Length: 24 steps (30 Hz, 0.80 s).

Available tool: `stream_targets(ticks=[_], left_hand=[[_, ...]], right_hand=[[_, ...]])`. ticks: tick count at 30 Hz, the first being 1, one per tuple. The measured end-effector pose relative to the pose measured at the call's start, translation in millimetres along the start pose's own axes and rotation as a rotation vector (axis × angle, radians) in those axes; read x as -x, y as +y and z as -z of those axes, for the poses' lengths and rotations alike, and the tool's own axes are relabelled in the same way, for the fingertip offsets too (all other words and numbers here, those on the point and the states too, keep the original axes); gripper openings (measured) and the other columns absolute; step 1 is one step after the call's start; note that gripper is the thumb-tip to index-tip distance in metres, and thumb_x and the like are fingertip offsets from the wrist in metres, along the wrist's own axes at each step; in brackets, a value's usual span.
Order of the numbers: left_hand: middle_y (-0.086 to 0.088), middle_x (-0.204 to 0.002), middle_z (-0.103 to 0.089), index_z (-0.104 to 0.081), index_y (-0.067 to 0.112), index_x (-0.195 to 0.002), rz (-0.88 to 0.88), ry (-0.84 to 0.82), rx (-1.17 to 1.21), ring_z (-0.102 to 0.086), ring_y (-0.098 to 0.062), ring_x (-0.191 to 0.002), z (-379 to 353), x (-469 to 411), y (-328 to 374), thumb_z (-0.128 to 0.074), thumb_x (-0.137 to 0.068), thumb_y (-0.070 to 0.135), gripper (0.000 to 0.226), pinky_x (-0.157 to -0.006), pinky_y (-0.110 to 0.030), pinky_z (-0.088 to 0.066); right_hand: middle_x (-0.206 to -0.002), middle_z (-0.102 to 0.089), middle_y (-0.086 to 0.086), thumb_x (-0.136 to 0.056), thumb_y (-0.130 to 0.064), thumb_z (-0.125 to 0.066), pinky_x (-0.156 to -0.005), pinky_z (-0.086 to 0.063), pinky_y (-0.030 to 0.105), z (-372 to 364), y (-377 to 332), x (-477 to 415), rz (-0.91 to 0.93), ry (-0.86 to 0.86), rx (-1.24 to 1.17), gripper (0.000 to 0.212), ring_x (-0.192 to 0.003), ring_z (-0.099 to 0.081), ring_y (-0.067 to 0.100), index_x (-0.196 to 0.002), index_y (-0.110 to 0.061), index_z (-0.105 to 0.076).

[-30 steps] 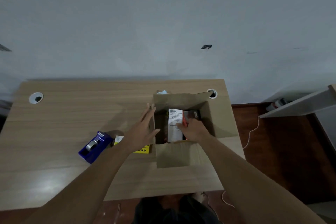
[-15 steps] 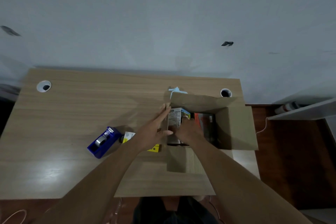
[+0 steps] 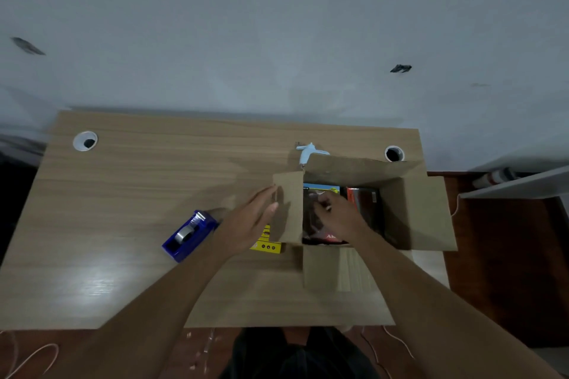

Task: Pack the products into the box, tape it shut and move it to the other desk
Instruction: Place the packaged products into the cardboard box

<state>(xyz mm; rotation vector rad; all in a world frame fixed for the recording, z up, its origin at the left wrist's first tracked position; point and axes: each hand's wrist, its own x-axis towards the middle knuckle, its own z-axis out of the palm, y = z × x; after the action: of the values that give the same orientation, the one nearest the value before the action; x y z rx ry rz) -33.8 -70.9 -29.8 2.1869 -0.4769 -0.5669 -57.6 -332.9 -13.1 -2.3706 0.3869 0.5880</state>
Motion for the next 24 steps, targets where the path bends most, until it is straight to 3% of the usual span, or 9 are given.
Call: stream_targets(ticks=[3,6,8,10,12,15,19,22,24], left_hand=[[0.006,-0.158,-0.054,-0.048,0.023,-0.161,0.011,0.009,-0.063,-0.055,-0.013,-0.143,7.6,10.5,-23.4,-0.034,-0.117,0.056,0.057,-0.118,-0.041,-0.046],[0.005,-0.155,-0.055,-0.051,0.022,-0.159,0.102,-0.068,-0.126,-0.063,-0.019,-0.131,5.8,18.0,-47.6,-0.028,-0.105,0.079,0.081,-0.112,-0.042,-0.050],[0.001,-0.157,-0.052,-0.049,0.018,-0.160,0.097,-0.129,-0.194,-0.065,-0.024,-0.127,-1.0,21.2,-61.5,-0.038,-0.101,0.083,0.088,-0.107,-0.043,-0.053],[-0.006,-0.165,-0.044,-0.041,0.016,-0.166,0.053,-0.183,-0.401,-0.057,-0.028,-0.141,-12.9,21.3,-73.2,-0.065,-0.100,0.062,0.084,-0.108,-0.043,-0.052],[-0.005,-0.172,-0.033,-0.032,0.020,-0.170,0.089,-0.216,-0.570,-0.043,-0.029,-0.155,-23.5,20.4,-75.4,-0.077,-0.096,0.044,0.089,-0.114,-0.046,-0.046],[-0.004,-0.177,-0.026,-0.029,0.024,-0.171,0.149,-0.230,-0.779,-0.030,-0.026,-0.164,-35.5,21.1,-72.1,-0.069,-0.101,0.034,0.081,-0.122,-0.044,-0.037],[-0.005,-0.160,-0.044,-0.039,0.024,-0.165,0.177,-0.225,-0.854,-0.049,-0.026,-0.149,-41.9,26.7,-75.3,-0.070,-0.097,0.027,0.075,-0.116,-0.042,-0.043],[-0.004,-0.154,-0.046,-0.043,0.024,-0.164,0.219,-0.190,-0.699,-0.059,-0.028,-0.137,-36.6,32.6,-78.3,-0.085,-0.087,0.035,0.088,-0.105,-0.044,-0.053],[-0.003,-0.146,-0.050,-0.053,0.021,-0.154,0.241,-0.117,-0.533,-0.068,-0.031,-0.119,-25.9,33.6,-78.1,-0.090,-0.081,0.036,0.084,-0.094,-0.048,-0.059]], right_hand=[[-0.106,-0.071,-0.001,-0.101,-0.026,-0.065,-0.083,-0.048,0.031,15.0,16.5,8.6,0.038,0.200,-0.062,0.008,-0.099,-0.066,0.018,-0.106,-0.022,-0.069],[-0.107,-0.067,0.008,-0.096,-0.020,-0.068,-0.090,-0.048,0.044,35.2,39.9,19.6,0.083,0.441,0.079,0.005,-0.104,-0.058,0.035,-0.100,-0.018,-0.070],[-0.117,-0.064,0.009,-0.096,-0.025,-0.068,-0.094,-0.044,0.045,48.6,54.0,30.3,0.032,0.509,0.165,0.010,-0.114,-0.052,0.035,-0.106,-0.020,-0.069],[-0.130,-0.060,0.011,-0.095,-0.025,-0.068,-0.100,-0.042,0.047,59.5,67.7,41.7,-0.031,0.544,0.232,0.022,-0.124,-0.046,0.035,-0.117,-0.021,-0.067],[-0.142,-0.051,0.011,-0.094,-0.024,-0.065,-0.106,-0.040,0.053,66.1,77.8,51.3,-0.098,0.540,0.239,0.036,-0.132,-0.041,0.036,-0.129,-0.021,-0.059],[-0.157,-0.034,0.005,-0.095,-0.023,-0.061,-0.115,-0.034,0.064,68.8,89.7,62.4,-0.233,0.442,0.160,0.056,-0.146,-0.030,0.038,-0.148,-0.026,-0.044],[-0.162,-0.031,0.012,-0.098,-0.018,-0.058,-0.110,-0.041,0.068,64.1,100.0,72.1,-0.270,0.326,0.083,0.078,-0.144,-0.036,0.045,-0.160,-0.045,-0.019],[-0.156,-0.035,0.014,-0.098,-0.011,-0.055,-0.097,-0.053,0.064,61.3,97.6,76.2,-0.225,0.278,-0.030,0.088,-0.130,-0.051,0.044,-0.159,-0.053,-0.008],[-0.151,-0.039,0.015,-0.097,-0.009,-0.057,-0.092,-0.055,0.062,60.9,93.7,76.3,-0.220,0.275,-0.066,0.090,-0.123,-0.056,0.044,-0.159,-0.052,-0.008]])
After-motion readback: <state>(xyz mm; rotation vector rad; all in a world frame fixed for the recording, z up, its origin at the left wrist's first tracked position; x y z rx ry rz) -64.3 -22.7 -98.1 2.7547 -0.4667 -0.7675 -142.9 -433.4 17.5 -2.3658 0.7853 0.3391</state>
